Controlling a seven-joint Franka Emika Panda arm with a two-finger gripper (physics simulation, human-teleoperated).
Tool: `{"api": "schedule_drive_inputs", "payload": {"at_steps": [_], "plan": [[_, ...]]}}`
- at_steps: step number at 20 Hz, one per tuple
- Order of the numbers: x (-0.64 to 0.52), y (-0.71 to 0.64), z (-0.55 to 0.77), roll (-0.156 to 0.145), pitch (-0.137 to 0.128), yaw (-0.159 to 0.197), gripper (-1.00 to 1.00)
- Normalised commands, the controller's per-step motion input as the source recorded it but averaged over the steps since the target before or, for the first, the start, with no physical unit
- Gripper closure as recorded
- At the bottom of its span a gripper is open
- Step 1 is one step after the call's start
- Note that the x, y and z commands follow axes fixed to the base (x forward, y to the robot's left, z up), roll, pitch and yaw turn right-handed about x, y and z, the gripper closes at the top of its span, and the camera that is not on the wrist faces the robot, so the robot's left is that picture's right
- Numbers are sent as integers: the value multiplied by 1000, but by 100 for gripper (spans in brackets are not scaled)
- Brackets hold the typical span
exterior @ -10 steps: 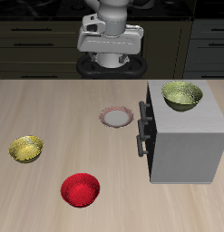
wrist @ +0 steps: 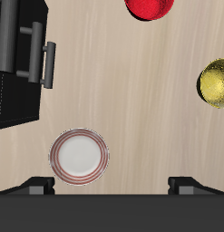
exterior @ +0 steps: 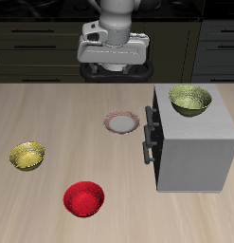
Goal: Place the red bowl on the plate
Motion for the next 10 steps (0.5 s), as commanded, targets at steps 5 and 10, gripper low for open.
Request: {"api": "schedule_drive_inputs", "payload": {"at_steps": [5, 10], "plan": [[261, 62, 22, 7, 12, 6, -100], [386, 63, 25, -2, 5, 15, -100]]}}
